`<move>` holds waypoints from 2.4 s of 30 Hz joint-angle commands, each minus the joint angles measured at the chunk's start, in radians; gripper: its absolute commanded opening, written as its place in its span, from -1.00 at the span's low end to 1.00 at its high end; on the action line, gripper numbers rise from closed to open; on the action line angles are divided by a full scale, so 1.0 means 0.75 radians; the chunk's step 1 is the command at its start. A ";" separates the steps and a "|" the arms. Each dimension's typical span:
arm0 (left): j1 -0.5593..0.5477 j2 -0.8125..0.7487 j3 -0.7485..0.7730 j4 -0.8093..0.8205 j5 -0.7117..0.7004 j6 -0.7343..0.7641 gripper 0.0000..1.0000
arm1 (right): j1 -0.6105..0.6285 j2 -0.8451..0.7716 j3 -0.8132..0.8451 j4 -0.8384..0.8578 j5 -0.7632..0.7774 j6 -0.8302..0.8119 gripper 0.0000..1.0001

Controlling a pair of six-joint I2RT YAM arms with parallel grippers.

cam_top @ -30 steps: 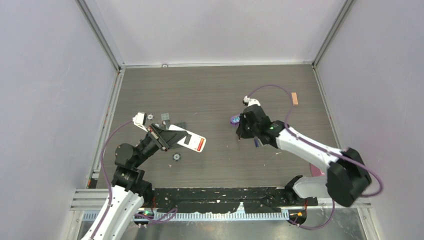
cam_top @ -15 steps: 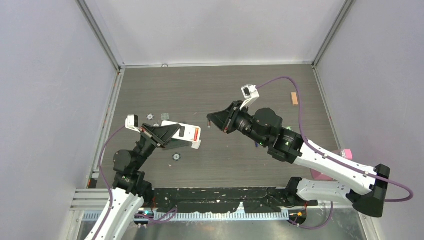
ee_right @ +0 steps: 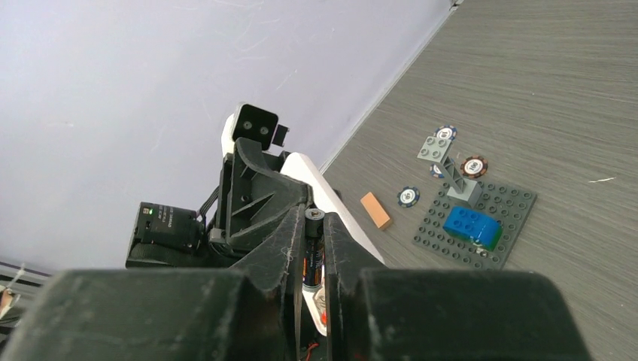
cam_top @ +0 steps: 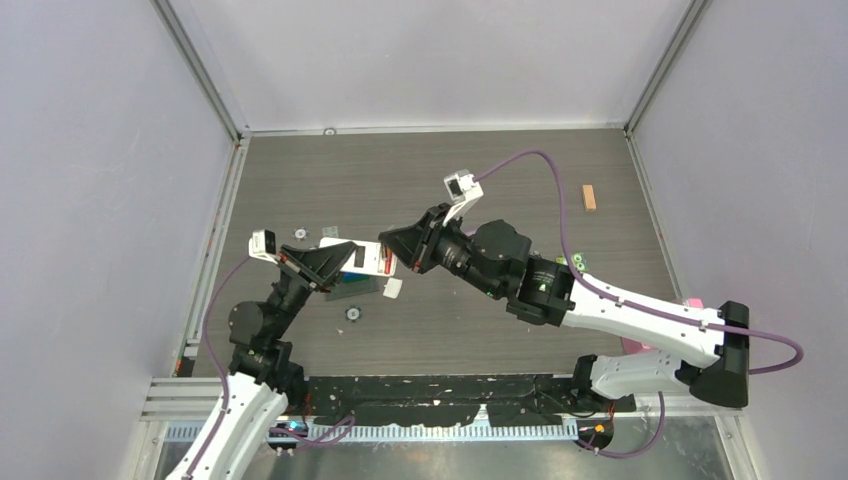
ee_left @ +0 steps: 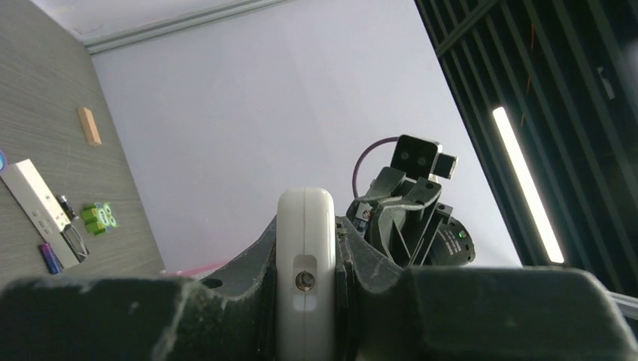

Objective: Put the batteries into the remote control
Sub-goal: Load the battery into the remote control.

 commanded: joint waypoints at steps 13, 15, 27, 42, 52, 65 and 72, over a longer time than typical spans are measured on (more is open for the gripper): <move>0.007 0.016 -0.015 0.177 -0.050 -0.119 -1.00 | 0.204 0.103 0.124 0.045 0.479 -0.236 -0.86; 0.007 0.015 -0.025 0.183 -0.054 -0.137 -1.00 | 0.219 0.120 0.135 0.043 0.517 -0.262 -0.85; 0.007 0.046 -0.040 0.260 -0.064 -0.154 -1.00 | 0.261 0.148 0.118 0.007 0.643 -0.230 -0.78; 0.007 0.066 -0.046 0.283 -0.054 -0.157 -1.00 | 0.263 0.142 0.118 -0.072 0.673 -0.124 -0.30; 0.007 0.059 -0.065 0.273 -0.047 -0.137 -1.00 | 0.263 0.043 0.143 -0.110 0.653 -0.102 -0.07; 0.007 -0.063 -0.067 0.124 0.045 -0.042 -1.00 | 0.054 -0.094 0.123 -0.352 0.148 0.250 0.80; 0.007 -0.059 -0.059 0.153 0.088 0.002 -1.00 | -0.136 -0.041 0.003 -0.210 -0.420 0.537 0.77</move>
